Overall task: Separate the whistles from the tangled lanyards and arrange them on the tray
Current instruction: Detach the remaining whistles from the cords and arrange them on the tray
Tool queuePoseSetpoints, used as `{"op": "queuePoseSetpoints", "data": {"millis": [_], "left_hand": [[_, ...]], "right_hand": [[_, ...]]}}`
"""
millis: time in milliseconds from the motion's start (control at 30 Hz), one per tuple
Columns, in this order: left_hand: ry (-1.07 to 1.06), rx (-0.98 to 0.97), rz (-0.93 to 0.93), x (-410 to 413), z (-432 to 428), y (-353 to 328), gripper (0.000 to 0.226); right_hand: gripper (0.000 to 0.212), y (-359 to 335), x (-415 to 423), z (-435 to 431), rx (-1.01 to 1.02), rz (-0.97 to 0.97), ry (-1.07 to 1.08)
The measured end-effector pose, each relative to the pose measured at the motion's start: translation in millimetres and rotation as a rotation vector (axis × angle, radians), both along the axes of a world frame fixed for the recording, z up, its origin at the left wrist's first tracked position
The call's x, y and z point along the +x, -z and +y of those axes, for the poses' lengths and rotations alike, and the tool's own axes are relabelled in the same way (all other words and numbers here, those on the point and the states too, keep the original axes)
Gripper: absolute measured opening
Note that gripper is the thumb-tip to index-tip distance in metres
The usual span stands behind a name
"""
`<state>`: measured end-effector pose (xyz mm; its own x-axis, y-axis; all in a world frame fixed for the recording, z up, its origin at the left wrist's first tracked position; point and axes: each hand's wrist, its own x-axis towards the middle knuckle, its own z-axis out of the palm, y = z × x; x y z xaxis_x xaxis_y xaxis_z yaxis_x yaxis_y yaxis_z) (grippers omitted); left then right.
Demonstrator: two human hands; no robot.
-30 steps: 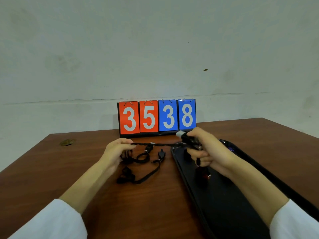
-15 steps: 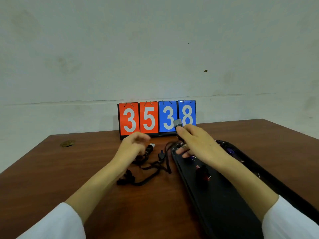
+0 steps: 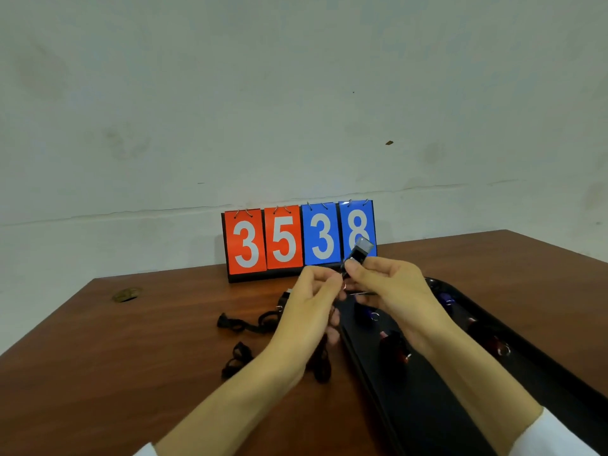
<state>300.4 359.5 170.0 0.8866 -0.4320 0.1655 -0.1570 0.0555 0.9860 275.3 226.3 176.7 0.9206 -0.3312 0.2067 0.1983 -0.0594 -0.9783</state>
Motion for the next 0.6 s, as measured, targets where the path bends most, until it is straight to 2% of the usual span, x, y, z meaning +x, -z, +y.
{"op": "queuePoseSetpoints", "data": {"millis": [133,200,267,400,500,600], "left_hand": [[0.056,0.091,0.058,6.6,9.1,4.0,0.012],[0.129,0.204,0.071,10.5,14.5,1.6,0.013],[0.182,0.353,0.021,13.9,19.9,-3.2,0.020],[0.120,0.685,-0.186,27.5,31.3,-17.0,0.031],[0.177,0.889,-0.153,36.3,44.1,-24.6,0.039],[0.193,0.900,-0.241,39.6,52.4,-29.4,0.033]], "right_hand": [[0.026,3.1,-2.6,-3.2,-0.079,-0.006,0.052],[0.030,5.1,-3.0,-1.1,-0.170,-0.017,0.093],[0.031,7.2,-3.5,-0.4,-0.287,-0.012,0.122],[0.021,11.4,-5.1,-2.2,-0.558,0.025,0.170],[0.019,17.7,-2.9,0.8,-0.747,0.097,0.138],[0.020,20.4,-1.5,1.8,-0.866,0.149,0.116]]}}
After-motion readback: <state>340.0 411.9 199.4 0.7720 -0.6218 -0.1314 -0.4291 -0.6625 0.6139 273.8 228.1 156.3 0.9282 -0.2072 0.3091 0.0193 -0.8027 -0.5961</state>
